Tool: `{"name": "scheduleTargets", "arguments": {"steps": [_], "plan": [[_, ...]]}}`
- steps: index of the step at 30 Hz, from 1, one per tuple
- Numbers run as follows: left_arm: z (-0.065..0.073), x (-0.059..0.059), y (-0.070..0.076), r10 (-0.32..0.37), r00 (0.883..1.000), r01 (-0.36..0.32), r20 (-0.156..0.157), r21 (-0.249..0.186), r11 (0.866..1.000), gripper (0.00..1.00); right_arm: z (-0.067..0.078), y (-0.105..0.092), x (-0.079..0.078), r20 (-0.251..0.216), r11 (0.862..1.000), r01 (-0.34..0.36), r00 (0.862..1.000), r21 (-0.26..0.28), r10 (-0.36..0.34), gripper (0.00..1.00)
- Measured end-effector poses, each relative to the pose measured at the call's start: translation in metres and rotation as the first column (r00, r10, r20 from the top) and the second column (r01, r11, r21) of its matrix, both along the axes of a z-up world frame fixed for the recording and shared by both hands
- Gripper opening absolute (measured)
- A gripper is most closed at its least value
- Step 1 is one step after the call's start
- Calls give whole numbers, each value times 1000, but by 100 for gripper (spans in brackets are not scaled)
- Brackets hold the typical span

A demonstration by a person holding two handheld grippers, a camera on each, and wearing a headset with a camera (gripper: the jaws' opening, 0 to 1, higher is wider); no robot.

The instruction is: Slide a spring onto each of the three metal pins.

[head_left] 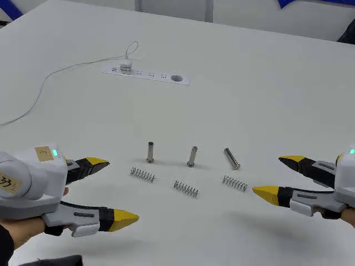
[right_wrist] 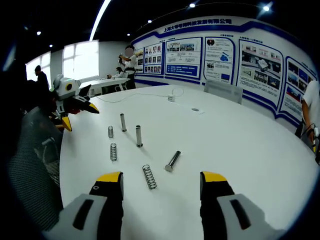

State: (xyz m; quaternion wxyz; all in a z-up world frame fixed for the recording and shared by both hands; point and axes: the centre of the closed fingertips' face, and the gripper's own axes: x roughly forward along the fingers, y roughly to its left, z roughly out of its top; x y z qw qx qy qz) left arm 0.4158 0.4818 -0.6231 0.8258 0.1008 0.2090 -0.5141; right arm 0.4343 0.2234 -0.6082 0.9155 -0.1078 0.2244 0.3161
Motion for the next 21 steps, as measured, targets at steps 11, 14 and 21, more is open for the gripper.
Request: {"name": "scheduleTargets", "arguments": {"steps": [11, 14, 21], "plan": [[1, 0, -2, -3, 1000, 3, 3, 2, 1000, 80, 4, 6, 28, -33, 999, 20, 999, -46, -21, 55], [1, 1, -1, -1, 1000, 1, 5, 4, 1000, 80, 5, 8, 36, -49, 998, 34, 998, -50, -36, 52], [2, 1, -1, 0, 1000, 0, 8, 5, 1000, 79, 2, 10, 57, -85, 994, 64, 994, -90, -72, 43]]}}
